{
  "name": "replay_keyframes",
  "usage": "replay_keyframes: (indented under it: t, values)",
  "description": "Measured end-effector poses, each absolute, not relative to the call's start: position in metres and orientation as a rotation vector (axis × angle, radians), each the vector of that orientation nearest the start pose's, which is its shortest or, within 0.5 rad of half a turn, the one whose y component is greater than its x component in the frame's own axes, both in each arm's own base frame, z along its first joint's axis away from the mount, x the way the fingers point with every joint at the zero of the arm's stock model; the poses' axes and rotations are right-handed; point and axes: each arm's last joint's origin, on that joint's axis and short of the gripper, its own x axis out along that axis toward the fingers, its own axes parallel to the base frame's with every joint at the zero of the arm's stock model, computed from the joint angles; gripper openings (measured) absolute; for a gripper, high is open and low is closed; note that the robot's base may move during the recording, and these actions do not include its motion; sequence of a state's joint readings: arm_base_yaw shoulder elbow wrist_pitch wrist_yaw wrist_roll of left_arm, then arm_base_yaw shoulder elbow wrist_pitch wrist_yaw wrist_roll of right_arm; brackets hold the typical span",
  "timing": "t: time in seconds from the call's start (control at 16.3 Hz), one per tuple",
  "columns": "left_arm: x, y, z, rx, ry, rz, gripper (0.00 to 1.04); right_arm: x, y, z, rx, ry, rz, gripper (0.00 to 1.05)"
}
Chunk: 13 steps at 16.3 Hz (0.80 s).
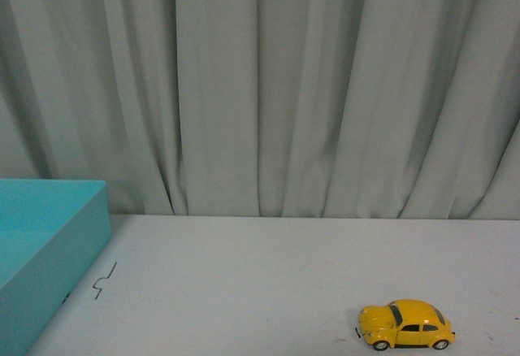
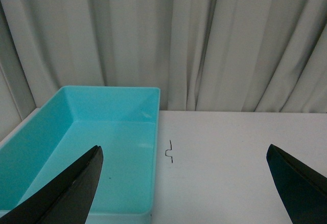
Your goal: Wind up and store yellow beetle toy
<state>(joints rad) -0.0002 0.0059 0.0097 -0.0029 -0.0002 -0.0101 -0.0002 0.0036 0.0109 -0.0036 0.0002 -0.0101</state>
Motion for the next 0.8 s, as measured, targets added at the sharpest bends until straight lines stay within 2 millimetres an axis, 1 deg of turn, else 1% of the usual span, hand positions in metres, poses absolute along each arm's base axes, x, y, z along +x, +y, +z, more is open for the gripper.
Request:
replay_keyframes:
  t: [0.49,0.55,0.67,0.73,0.8]
  values:
    - [0.097,0.000,0.166,-0.010,-0.001,0.000,0.98,0.098,0.000,0.166,0.000,0.001,0.008,0.98]
    - [0.097,0.000,0.166,-0.010,-0.001,0.000,0.98,0.103,-0.007,0.171,0.010,-0.032,0.015,0.98]
    - [0.097,0.000,0.166,-0.010,-0.001,0.000,0.98,0.125,-0.030,0.188,0.013,-0.077,0.012,0.98]
    - [0.097,0.000,0.166,-0.010,-0.001,0.000,0.98,0.143,-0.039,0.204,-0.008,-0.120,0.066,0.98]
    - [0.097,0.000,0.166,-0.010,-0.001,0.003,0.98,0.167,-0.049,0.218,-0.041,-0.154,0.124,0.98]
